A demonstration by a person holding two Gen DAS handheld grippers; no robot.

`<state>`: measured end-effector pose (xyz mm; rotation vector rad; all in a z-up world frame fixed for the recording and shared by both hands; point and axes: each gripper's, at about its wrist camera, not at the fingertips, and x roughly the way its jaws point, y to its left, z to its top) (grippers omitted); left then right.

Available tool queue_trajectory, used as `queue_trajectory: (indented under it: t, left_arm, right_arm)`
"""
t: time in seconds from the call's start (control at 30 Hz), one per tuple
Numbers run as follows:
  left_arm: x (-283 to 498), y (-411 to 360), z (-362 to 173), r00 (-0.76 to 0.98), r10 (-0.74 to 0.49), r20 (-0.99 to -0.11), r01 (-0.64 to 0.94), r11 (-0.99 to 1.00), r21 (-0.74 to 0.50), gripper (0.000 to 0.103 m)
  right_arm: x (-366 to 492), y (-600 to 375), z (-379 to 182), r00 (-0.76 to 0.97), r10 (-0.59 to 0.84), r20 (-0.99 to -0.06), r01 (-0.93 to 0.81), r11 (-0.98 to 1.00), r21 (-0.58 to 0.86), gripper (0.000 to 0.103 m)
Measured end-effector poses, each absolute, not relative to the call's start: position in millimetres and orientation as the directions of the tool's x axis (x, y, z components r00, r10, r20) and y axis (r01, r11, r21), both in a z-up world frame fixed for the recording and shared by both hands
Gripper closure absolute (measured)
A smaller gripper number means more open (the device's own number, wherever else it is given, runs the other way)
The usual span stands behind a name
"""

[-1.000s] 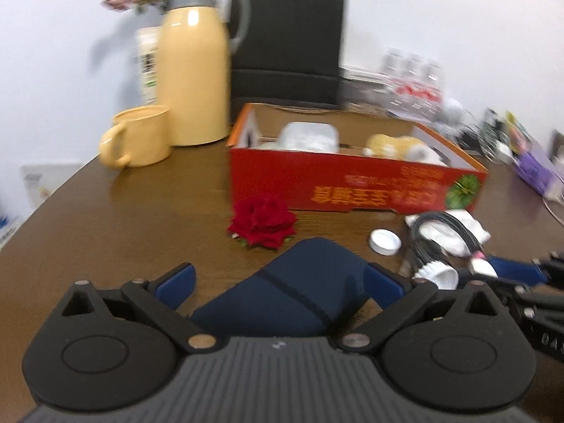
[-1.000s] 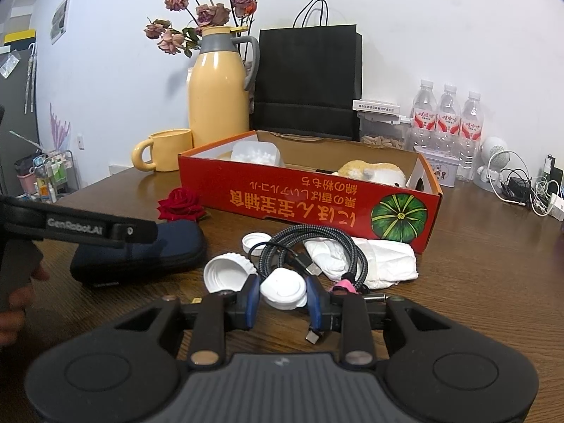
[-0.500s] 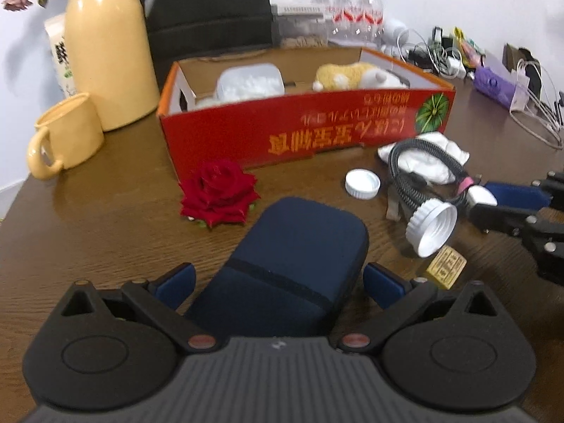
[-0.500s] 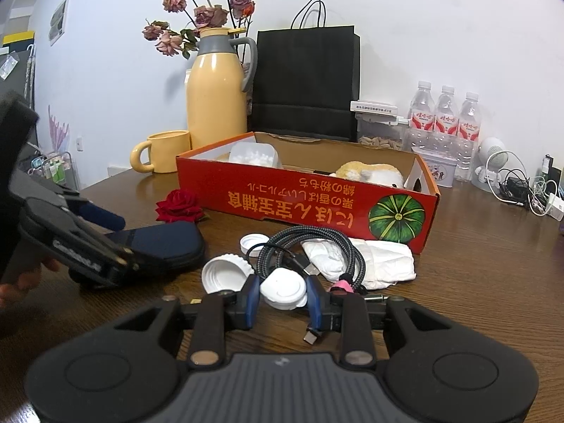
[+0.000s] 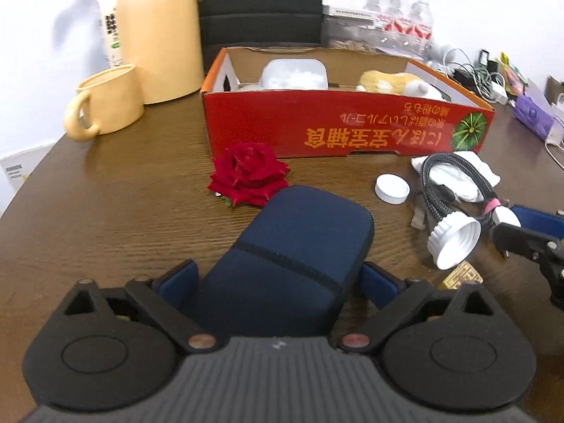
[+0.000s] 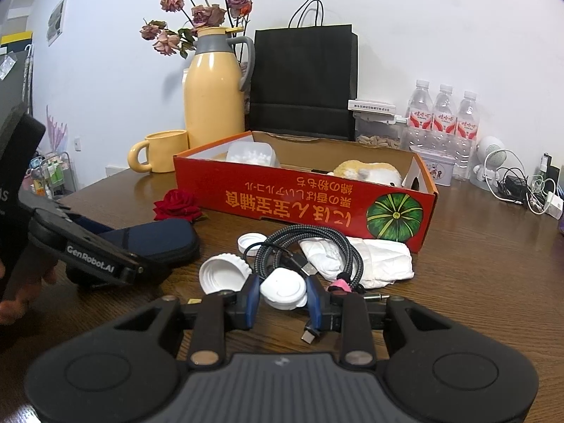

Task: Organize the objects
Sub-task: 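Lift the blue case and white cap and carry both toward the box, then lower the case and cap into the box and open both tools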

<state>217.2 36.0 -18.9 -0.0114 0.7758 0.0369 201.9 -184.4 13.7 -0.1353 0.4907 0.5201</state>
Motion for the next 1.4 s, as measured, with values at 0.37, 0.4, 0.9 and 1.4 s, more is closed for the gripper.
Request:
queue_trajectory:
  t: [0.37,0.4,0.9,1.4]
  left_arm:
    - [196,34,-8,0.758,-0.005,-0.652,-0.048,0.997,-0.063,0.038]
    - [194,32,-7,0.764,-0.003,-0.645,-0.047,0.997,-0.061,0.038]
    - [189,6,44,0.887,-0.045,-0.459,0.015,0.998,-0.067,0.038]
    - [285,-8,80,0.936,-0.025,-0.351,-0.021,0.992,-0.128,0.038]
  right_arm:
    - [202,-184,13,0.755,0.443,-0.484,-0.507,0.862,-0.002,0.076]
    - [202,-184,13,0.755,0.443,-0.483,-0.507,0.862,-0.002,0.076]
    - [193,-182,31,0.795,0.45,-0.407,-0.51,0.859,-0.044,0.076]
    - [290,-167,93,0.854,0.408,-0.322,-0.45,0.891,-0.065,0.076]
